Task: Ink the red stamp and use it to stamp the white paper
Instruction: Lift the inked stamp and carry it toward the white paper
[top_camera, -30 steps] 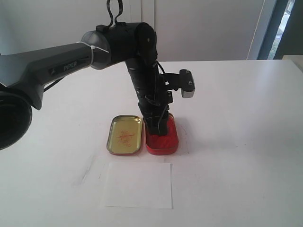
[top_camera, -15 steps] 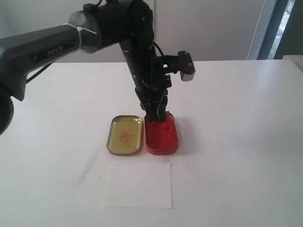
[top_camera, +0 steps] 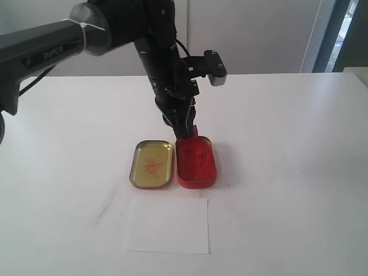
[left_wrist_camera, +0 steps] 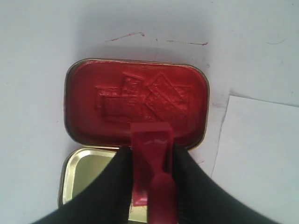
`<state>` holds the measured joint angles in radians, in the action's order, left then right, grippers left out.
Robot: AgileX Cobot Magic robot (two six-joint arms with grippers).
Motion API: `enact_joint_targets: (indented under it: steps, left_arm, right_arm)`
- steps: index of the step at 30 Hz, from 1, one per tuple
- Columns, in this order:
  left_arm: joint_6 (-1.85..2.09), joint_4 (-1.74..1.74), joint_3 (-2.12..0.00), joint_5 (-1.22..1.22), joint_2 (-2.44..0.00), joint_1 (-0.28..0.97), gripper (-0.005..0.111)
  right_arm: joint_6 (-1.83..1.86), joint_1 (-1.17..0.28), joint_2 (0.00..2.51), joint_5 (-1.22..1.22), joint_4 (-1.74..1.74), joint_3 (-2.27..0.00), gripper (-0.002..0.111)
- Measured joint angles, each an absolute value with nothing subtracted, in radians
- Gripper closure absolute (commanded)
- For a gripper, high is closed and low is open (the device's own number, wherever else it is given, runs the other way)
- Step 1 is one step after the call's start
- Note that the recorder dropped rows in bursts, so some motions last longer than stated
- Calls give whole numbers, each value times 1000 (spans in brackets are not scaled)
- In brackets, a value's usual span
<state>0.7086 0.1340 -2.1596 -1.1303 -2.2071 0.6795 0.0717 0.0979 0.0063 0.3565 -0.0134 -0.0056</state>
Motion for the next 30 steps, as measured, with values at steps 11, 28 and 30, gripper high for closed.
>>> enact_joint_targets:
  steps: [11, 28, 30]
  left_arm:
    - [697, 134, -2160, -1130, -2184, 675, 107]
    - [742, 138, -1968, -1130, -2051, 618, 107]
    - [749, 138, -1925, -1130, -2020, 618, 107]
  right_arm:
    - [72, 98, 6, 357, -13, -6, 108]
    - [72, 98, 6, 357, -13, -6, 108]
    - [72, 98, 6, 357, -13, -6, 108]
